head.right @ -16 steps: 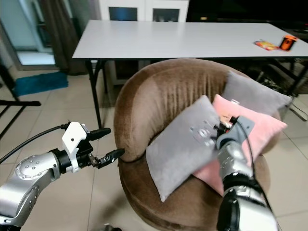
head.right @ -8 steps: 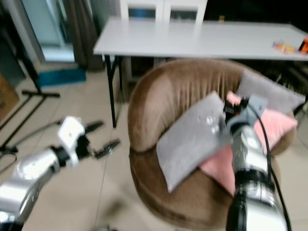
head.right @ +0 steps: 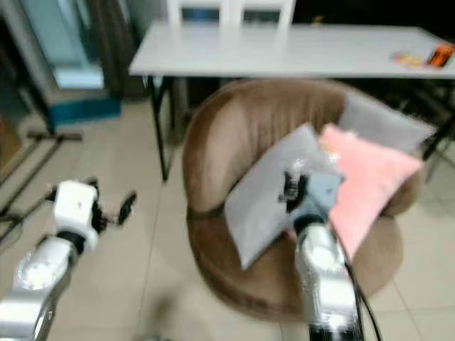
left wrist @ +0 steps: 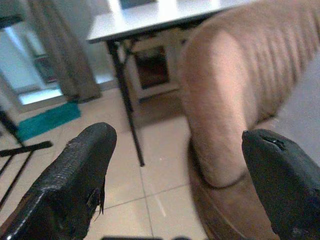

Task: Move the pillow to the sofa from floor

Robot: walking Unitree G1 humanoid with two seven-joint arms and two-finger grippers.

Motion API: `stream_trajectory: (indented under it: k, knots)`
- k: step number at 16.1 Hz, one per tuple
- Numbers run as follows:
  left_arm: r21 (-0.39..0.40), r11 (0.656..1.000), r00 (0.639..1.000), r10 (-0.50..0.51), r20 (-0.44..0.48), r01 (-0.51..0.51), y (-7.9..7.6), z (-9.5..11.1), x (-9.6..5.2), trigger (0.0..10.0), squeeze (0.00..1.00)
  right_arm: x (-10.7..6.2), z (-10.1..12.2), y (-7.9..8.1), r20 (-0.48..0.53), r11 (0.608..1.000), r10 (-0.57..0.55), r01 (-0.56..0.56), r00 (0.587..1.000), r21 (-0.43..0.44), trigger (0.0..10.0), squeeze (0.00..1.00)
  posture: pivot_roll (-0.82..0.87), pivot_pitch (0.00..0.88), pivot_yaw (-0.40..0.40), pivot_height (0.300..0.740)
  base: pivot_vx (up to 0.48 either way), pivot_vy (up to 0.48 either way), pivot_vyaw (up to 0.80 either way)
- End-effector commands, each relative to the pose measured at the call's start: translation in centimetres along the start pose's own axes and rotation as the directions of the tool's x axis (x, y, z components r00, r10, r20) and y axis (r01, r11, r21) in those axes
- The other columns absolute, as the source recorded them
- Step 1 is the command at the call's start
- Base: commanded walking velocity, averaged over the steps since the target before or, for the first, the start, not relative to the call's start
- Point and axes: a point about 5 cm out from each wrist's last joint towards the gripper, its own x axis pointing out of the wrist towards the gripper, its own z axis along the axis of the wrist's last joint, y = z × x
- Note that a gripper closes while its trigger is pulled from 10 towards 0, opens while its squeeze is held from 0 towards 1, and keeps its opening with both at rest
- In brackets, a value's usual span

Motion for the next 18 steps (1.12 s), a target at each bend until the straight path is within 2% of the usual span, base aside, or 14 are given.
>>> stream_trajectory:
  k: [1, 2, 3, 7, 10, 18]
  knots:
    - [0.008, 1.000, 1.000, 0.015, 0.024, -0.016, 0.1, 0.3, 0.0, 10.0, 0.00, 0.1, 0.5, 0.3, 0.015, 0.999, 0.001, 0.000, 1.000, -0.040, 10.0, 0.00, -0.01, 0.000, -0.018, 0.740, 0.000, 0.000, 0.00]
    - [0.017, 1.000, 1.000, 0.016, -0.001, -0.016, 0.1, -0.8, -0.6, 10.0, 0.00, -0.3, 0.6, 0.5, 0.009, 0.999, -0.007, 0.007, 1.000, -0.046, 10.0, 0.00, -0.01, 0.000, -0.015, 0.740, 0.000, 0.000, 0.00]
    - [0.027, 1.000, 1.000, -0.002, -0.016, 0.002, 0.0, -1.0, -0.7, 10.0, 0.00, -0.2, 0.7, 0.6, -0.001, 1.000, -0.004, 0.004, 1.000, -0.012, 10.0, 0.00, -0.02, 0.000, -0.010, 0.740, 0.000, 0.000, 0.00]
    - [0.055, 0.997, 0.998, -0.055, -0.023, 0.056, -0.5, -1.1, -0.7, 10.0, 0.00, -0.3, 0.0, 0.1, -0.052, 0.995, -0.073, 0.076, 0.996, 0.058, 10.0, 0.00, 0.00, 0.000, -0.013, 0.740, 0.000, 0.000, 0.00]
    - [0.059, 0.997, 0.998, -0.056, -0.019, 0.057, -0.4, -0.9, -0.7, 10.0, 0.00, -0.1, 0.1, 0.7, -0.057, 0.997, -0.053, 0.056, 0.997, 0.052, 10.0, 0.00, 0.00, 0.000, -0.014, 0.740, 0.000, 0.000, 0.00]
    - [0.036, 0.996, 0.996, -0.085, -0.019, 0.086, -0.9, -0.9, -0.5, 10.0, 0.00, -0.4, 0.1, 0.6, -0.066, 0.998, -0.052, 0.055, 0.996, 0.044, 10.0, 0.00, -0.01, 0.000, -0.008, 0.740, 0.000, 0.000, 0.00]
